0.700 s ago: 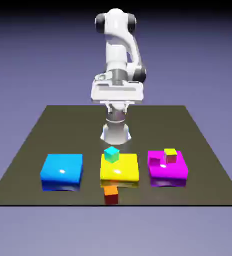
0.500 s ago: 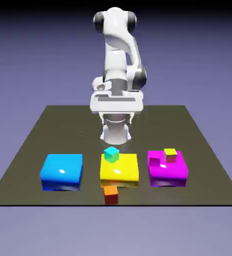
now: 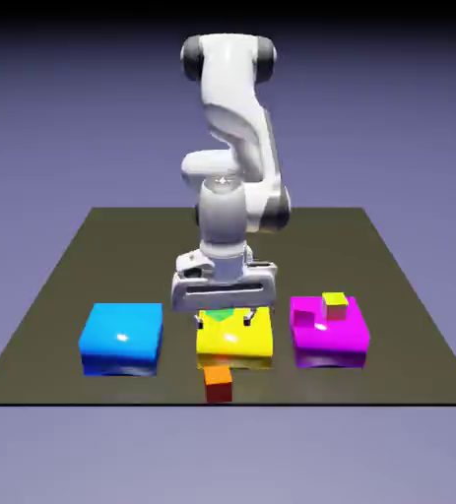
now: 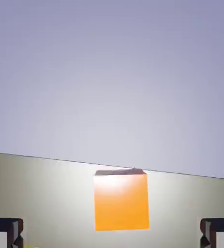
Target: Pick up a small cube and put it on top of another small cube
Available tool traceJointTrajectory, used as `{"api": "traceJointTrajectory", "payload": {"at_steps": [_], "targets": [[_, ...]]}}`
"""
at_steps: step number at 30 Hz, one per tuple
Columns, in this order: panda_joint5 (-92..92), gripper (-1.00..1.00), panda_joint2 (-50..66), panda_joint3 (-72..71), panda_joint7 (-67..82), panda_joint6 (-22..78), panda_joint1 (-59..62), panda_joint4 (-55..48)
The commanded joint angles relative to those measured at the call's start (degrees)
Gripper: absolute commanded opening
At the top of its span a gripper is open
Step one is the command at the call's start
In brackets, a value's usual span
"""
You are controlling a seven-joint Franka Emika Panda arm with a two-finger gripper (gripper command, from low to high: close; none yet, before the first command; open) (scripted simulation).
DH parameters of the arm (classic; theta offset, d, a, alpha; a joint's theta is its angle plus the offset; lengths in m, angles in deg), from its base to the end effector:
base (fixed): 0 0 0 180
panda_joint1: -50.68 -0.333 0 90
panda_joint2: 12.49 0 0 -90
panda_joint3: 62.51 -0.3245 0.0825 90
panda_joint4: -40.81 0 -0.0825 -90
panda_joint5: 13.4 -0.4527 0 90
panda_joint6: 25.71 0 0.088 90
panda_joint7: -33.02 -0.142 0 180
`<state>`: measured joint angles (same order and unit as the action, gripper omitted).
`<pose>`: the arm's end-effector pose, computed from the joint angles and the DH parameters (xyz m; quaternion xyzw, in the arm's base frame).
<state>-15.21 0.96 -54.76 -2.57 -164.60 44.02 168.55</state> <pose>0.5861 -0.0128 0.1842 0.9456 -0.3246 -0.0163 0.0109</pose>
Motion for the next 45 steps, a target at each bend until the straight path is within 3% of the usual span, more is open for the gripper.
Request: {"api": "traceJointTrajectory", "payload": {"at_steps": [1,7,12,13,20,41,45], "targets": [[-0.1,0.0,2.1,0.3,0.3,1.6,-0.3,-1.5],[-0.5,0.0,12.3,2.1,1.8,9.4,-1.6,-8.9],[4.4,0.0,19.1,-6.2,-1.7,0.9,6.8,-7.5],[4.4,-1.0,19.1,-6.2,-1.7,0.9,6.8,-7.5],[-0.5,-1.0,12.3,2.1,1.8,9.4,-1.6,-8.9],[-6.1,-1.0,-31.3,-11.0,-27.3,19.2,16.9,23.8],[-6.8,-1.0,-29.4,-11.5,-27.6,14.5,17.0,26.6]]}}
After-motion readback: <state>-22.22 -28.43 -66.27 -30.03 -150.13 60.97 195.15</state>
